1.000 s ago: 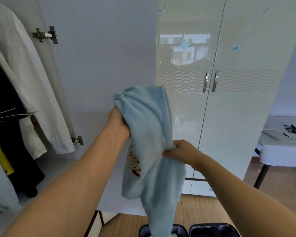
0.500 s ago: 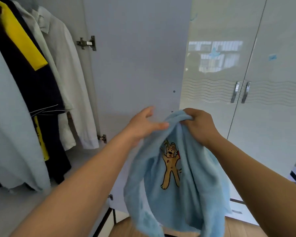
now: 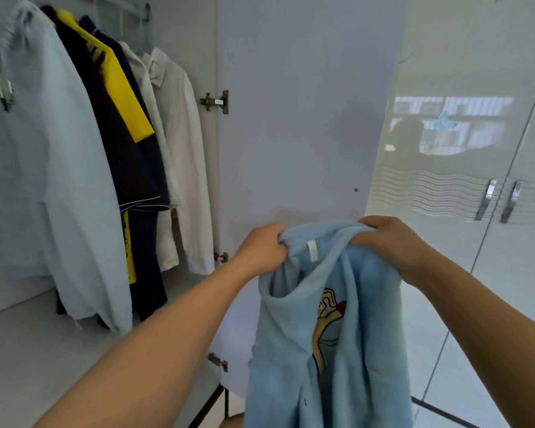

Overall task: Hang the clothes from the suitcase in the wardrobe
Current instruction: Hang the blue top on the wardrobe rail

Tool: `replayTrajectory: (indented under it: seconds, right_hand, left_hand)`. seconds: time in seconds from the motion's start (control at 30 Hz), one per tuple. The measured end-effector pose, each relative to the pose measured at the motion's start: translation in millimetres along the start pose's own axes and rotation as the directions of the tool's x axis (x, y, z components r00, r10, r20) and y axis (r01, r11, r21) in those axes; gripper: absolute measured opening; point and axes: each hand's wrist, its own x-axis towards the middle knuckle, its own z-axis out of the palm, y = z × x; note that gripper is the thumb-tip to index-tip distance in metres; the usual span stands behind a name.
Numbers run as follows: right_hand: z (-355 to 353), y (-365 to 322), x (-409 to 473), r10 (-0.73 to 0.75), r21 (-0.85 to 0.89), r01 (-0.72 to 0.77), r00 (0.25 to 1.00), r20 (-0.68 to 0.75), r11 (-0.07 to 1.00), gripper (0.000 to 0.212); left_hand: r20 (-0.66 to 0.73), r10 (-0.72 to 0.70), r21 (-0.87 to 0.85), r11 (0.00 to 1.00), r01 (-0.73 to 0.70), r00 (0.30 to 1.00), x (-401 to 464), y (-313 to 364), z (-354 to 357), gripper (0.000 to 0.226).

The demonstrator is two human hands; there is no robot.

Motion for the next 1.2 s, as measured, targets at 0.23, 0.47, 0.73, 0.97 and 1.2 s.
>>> replayTrajectory:
  seconds: [0.23, 0.47, 0.73, 0.97, 1.2]
  right_hand:
    - [2.0, -42.9, 16.9, -0.005, 0.479, -0.21, 0.912, 0.41, 0.852, 0.021]
    - [17.5, -55.1, 68.9, -0.165, -0.243, 0.139, 0.982, -0.093, 0.96, 0.011]
    - [60.0, -111.4, 94.3, -0.214, -0.221, 0.157, 0.94, -0.265, 0.962, 0.021]
    - [132.9, -170.1, 114.2, -0.07, 0.306, 0.088, 0.995, -0.072, 0.948, 0.006]
    - [179.2, -259.6, 121.3, 0.04, 0.736, -0.207, 0.97, 0.238, 0.644, 0.018]
  left_hand:
    - [-0.219, -0.039, -0.251, 0.968, -0.018, 0.975, -9.1, 25.8, -62.9, 0.011]
    - [-0.334, 0.001, 0.555, 0.808, 0.195, 0.943, -14.6, -0.3, -122.1, 0.028]
    - [-0.711, -0.171, 0.315, 0.79, 0.526, 0.682, -30.7, -48.2, -221.9, 0.031]
    - [-0.3, -0.321, 0.661, 0.609, 0.438, 0.898, -21.2, -105.0, -282.9, 0.02]
    - [-0.295, -0.253, -0.087, 0.967, 0.237, 0.922, -22.3, -118.1, -377.4, 0.015]
